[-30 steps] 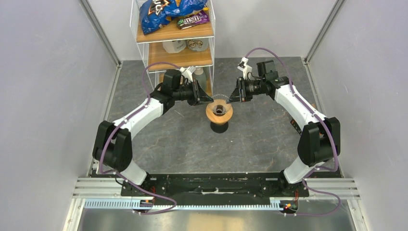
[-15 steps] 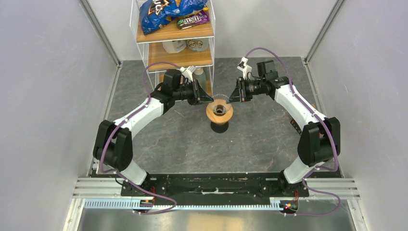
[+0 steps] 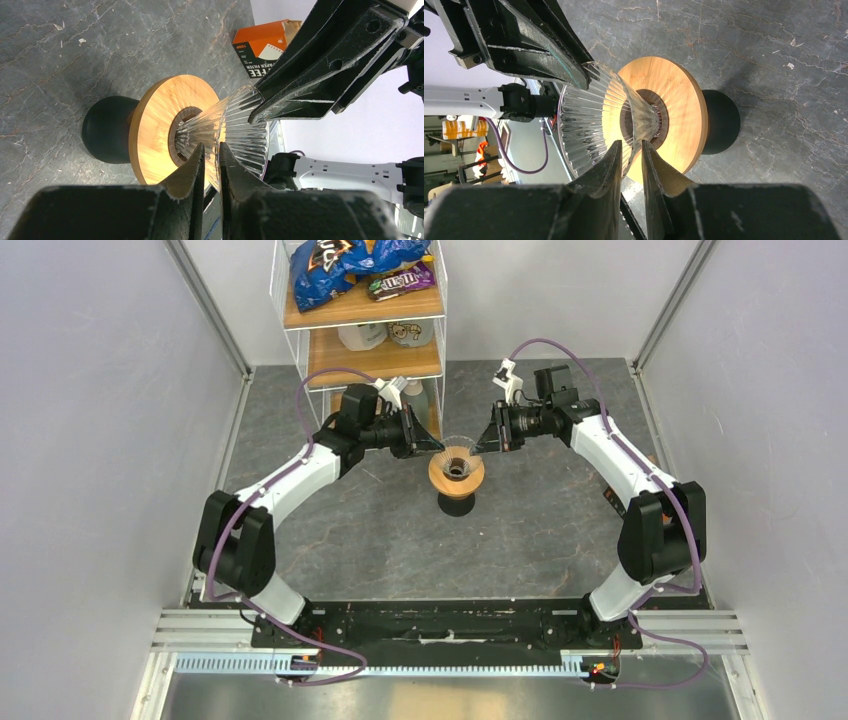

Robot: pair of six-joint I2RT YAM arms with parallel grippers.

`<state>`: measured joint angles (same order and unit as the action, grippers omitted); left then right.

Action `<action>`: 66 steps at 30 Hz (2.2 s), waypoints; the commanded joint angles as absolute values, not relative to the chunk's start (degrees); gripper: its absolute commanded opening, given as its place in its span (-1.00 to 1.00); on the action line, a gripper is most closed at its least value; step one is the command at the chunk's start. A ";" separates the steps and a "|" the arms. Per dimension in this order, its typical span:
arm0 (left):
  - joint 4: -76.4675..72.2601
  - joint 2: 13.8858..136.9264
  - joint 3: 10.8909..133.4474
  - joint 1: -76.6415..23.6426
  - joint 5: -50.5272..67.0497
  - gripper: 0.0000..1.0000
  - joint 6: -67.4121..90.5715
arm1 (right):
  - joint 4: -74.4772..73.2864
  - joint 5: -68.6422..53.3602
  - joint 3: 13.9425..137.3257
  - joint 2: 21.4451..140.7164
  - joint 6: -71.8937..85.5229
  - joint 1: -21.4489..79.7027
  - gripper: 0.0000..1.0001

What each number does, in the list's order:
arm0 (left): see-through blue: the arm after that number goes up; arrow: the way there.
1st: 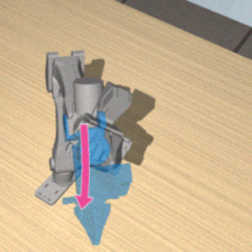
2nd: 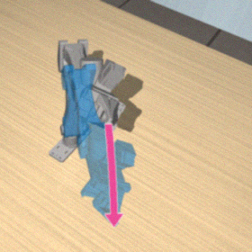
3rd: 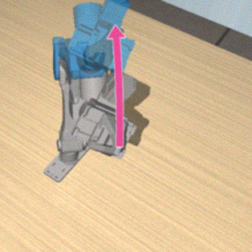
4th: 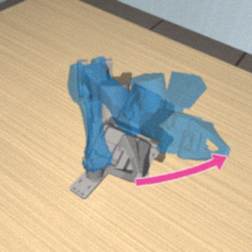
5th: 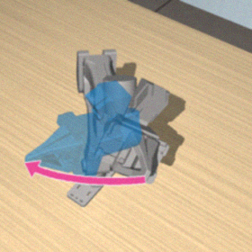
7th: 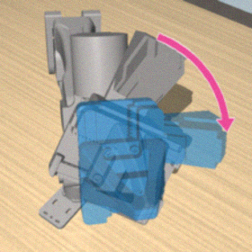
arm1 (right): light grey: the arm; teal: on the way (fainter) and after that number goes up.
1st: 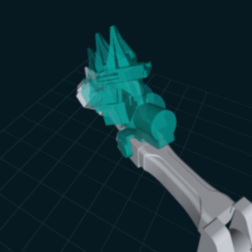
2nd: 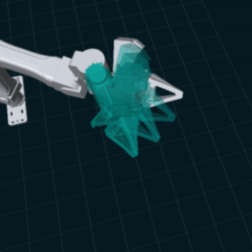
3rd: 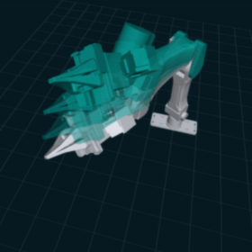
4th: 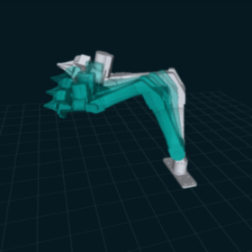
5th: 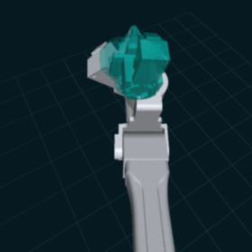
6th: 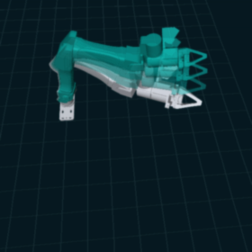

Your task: Place the coffee filter in the dripper

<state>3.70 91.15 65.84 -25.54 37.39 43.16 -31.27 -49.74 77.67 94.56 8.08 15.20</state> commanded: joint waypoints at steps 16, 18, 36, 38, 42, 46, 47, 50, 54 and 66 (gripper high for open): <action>7.64 93.77 61.83 -28.66 34.54 -0.66 38.19 | -34.10 -44.80 77.09 96.50 4.00 15.27 -0.51; 7.95 93.96 61.70 -28.67 34.37 -0.66 37.86 | -34.19 -44.75 77.12 96.50 3.97 15.29 -0.50; 8.35 95.11 59.59 -28.53 32.74 -0.66 37.09 | -35.63 -44.85 78.66 96.75 3.67 15.36 -0.48; 8.53 95.27 59.58 -28.52 32.46 -0.66 37.09 | -35.68 -44.74 78.57 96.83 3.49 15.36 -0.48; 8.69 95.76 59.80 -28.39 32.34 -0.65 36.99 | -35.68 -44.87 78.27 97.03 3.20 15.33 -0.47; 8.79 94.41 60.63 -28.59 32.99 -0.65 36.91 | -35.68 -43.73 76.94 98.10 1.43 15.26 -0.47; 8.79 93.78 60.64 -28.70 33.04 -0.65 36.91 | -35.68 -43.91 76.48 98.31 1.15 15.29 -0.48; 8.79 91.87 60.21 -29.35 32.62 -0.65 36.32 | -35.02 -44.23 75.68 98.52 0.95 15.29 -0.48; 8.79 90.55 59.51 -30.03 32.14 -0.65 35.84 | -34.80 -44.04 75.41 98.34 0.69 15.24 -0.48; 9.03 96.20 59.58 -30.41 31.00 -0.65 35.46 | -36.89 -43.86 78.22 97.38 0.66 15.25 -0.47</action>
<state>-1.89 89.76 62.48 -28.36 31.68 39.97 -33.65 -49.82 78.37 95.00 4.32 14.72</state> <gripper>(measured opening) 0.178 0.266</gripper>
